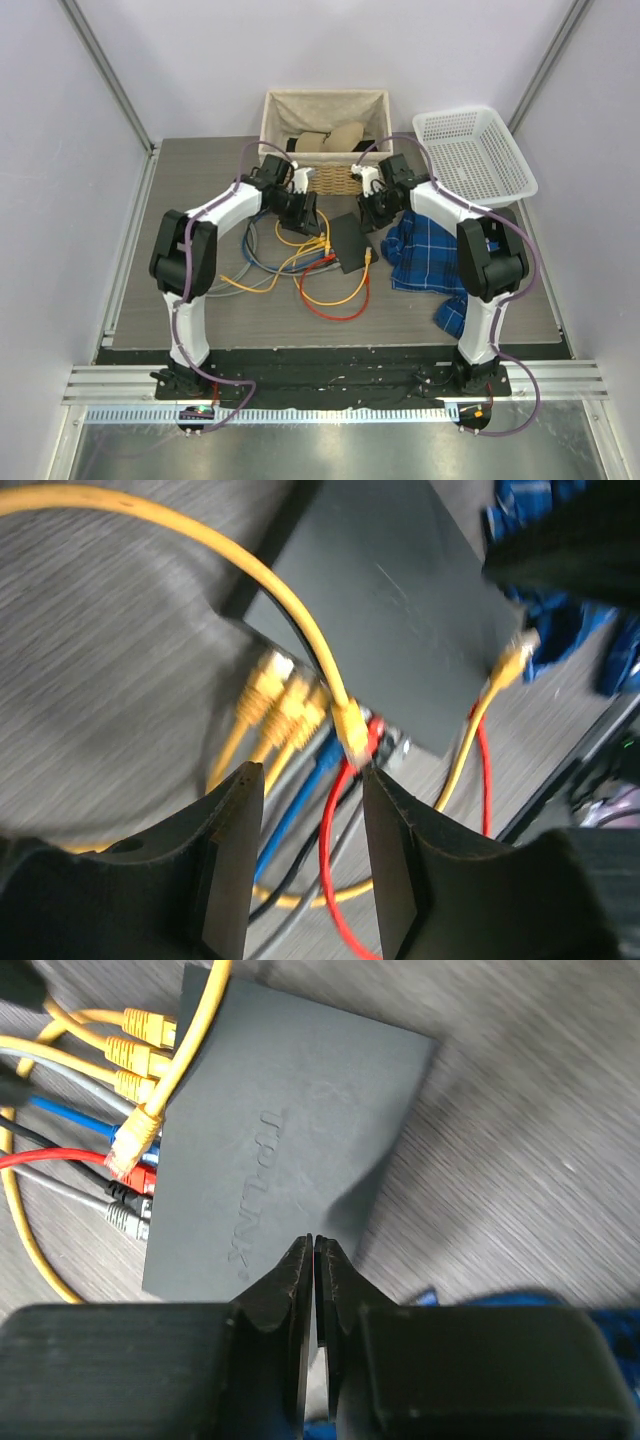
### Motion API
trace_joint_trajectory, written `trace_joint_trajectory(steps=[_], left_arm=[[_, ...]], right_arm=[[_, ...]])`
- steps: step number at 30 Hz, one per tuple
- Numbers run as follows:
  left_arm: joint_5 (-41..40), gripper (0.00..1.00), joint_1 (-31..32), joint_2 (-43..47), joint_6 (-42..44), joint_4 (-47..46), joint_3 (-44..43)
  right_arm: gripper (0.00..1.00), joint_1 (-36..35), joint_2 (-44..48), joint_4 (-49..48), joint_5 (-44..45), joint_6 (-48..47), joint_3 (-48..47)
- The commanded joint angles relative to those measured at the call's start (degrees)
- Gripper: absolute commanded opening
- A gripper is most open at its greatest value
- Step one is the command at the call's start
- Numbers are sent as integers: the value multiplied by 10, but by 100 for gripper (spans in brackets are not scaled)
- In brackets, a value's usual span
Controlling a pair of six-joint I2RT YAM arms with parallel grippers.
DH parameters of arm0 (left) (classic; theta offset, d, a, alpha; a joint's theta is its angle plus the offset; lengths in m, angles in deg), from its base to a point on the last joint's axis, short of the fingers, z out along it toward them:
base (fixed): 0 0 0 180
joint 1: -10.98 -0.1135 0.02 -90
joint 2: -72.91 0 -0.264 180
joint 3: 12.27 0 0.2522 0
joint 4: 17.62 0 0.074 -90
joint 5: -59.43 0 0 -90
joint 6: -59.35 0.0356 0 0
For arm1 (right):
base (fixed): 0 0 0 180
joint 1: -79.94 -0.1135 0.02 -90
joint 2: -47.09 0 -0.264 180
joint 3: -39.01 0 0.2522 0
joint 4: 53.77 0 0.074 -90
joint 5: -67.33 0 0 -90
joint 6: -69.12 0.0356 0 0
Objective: Pull the plug from the switch port
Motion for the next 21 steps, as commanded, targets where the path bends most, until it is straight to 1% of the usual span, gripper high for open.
trace_joint_trajectory(steps=[1, 5, 9, 13, 14, 16, 17, 21], left_arm=[[42, 48, -21, -49, -82, -48, -38], [57, 48, -35, -90, -101, -67, -60], [85, 46, -39, -121, -104, -76, -78], [130, 44, -40, -149, -123, -108, -71], [160, 44, -39, -162, -129, -118, -72], [185, 43, -39, -170, -138, -125, -69], [185, 41, -38, -174, -136, -125, -68], [175, 39, -38, -172, -122, -122, -55]], right_arm=[[13, -21, -18, -7, 5, -19, -27], [12, -23, -36, -6, 14, -13, -17], [10, -23, -53, 1, 17, -15, -13], [8, -24, -70, 10, 7, -13, -13], [8, -24, -74, 10, 8, -12, -13], [8, -25, -78, 13, 7, -12, -12], [7, -25, -80, 13, 7, -12, -11], [7, -27, -83, 14, 5, -8, -8]])
